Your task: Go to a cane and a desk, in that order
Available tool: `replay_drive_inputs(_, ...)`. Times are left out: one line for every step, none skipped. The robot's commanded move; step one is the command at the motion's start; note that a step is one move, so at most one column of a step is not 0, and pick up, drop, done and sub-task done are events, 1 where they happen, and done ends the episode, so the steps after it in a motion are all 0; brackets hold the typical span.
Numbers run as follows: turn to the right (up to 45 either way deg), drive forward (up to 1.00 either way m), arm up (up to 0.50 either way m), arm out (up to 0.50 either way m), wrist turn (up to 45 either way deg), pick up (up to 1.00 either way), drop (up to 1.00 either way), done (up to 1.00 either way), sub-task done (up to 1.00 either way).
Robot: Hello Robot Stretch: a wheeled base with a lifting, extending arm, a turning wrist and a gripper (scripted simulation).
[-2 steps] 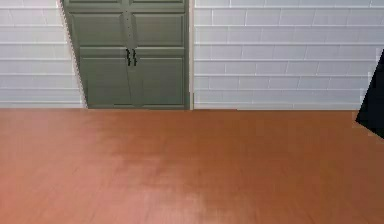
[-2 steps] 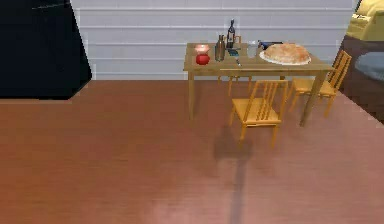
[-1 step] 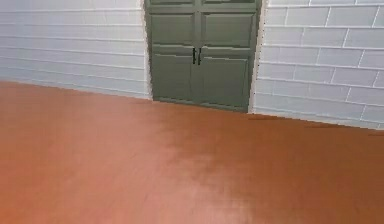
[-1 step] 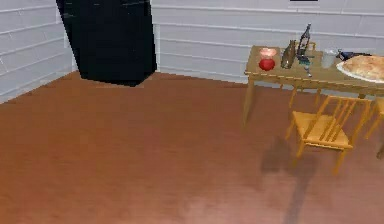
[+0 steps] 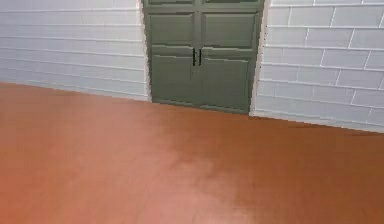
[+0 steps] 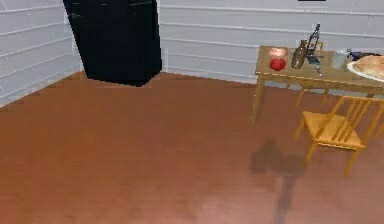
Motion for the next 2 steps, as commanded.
replay_drive_inputs(-45.0,0.00,0.00,0.00,0.0,0.00,0.00,0.00,0.00)
replay_drive_inputs(-21.0,0.00,0.00,0.00,0.0,0.00,0.00,0.00,0.00)
